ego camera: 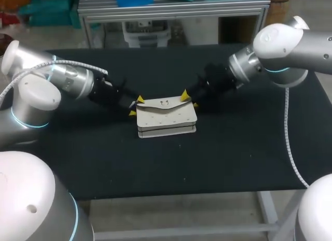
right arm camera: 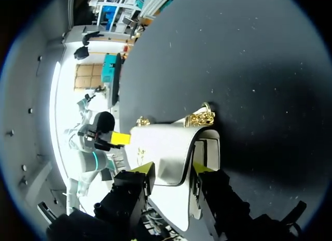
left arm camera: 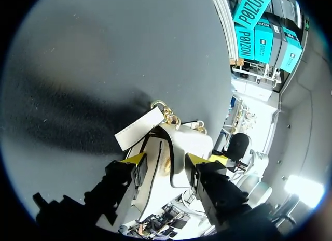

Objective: Pick up the bag, open it, inspect its contents, close it, and place it on the opposite side

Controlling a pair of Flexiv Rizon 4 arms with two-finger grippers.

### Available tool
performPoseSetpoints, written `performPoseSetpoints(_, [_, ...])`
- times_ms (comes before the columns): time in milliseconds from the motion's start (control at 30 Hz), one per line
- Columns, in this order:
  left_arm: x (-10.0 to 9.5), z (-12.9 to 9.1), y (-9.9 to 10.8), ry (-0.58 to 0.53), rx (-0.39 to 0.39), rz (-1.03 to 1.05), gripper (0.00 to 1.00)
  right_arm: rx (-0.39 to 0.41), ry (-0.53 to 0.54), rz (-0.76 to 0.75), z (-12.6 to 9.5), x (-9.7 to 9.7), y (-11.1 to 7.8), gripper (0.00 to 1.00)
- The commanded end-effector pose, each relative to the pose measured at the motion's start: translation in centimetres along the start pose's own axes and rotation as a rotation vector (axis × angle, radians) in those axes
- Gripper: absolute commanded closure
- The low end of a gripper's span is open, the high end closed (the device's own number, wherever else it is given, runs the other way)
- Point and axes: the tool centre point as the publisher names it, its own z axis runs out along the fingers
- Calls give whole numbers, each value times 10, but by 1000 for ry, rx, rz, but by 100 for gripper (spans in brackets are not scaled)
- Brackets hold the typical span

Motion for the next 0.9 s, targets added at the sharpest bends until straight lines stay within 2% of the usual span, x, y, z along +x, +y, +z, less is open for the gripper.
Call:
performPoseSetpoints(33, [-7, 5, -3, 45, -26, 25, 47, 0, 6, 4, 3, -3, -1, 57])
performPoseSetpoints(133, [-6, 3, 2, 81, -38, 69, 52, -6, 10, 6, 1, -3, -2, 55])
performPoseSetpoints(300, [-5, -2, 10, 124, -63, 147, 67, -37, 23, -10, -4, 0, -4, 54])
performPoseSetpoints(600, [-3, 3, 18, 129, -74, 236, 56, -54, 62, -39, 1, 5, -6, 57])
performPoseSetpoints(667, [-3, 5, 19, 128, -82, 234, 58, -49, 66, -30, 3, 3, -7, 57])
performPoseSetpoints(700, [-3, 5, 19, 128, -82, 233, 61, -47, 67, -28, 4, 2, -7, 58])
performPoseSetpoints(733, [-3, 6, 20, 129, -83, 233, 69, -44, 70, -21, 5, 1, -7, 58])
performPoseSetpoints(767, [-3, 7, 20, 130, -85, 233, 85, -43, 71, -20, 6, 0, -7, 60])
performPoseSetpoints(800, [-4, 8, 21, 132, -87, 235, 100, -42, 71, -18, 7, 0, -7, 64])
performPoseSetpoints(833, [-4, 9, 21, 133, -88, 239, 100, -42, 72, -19, 8, -1, -7, 75])
performPoseSetpoints(867, [-5, 9, 22, 136, -88, 243, 100, -43, 74, -27, 9, -2, -7, 100])
performPoseSetpoints(900, [-5, 9, 22, 138, -86, 247, 100, -50, 68, -40, 9, -2, -6, 100])
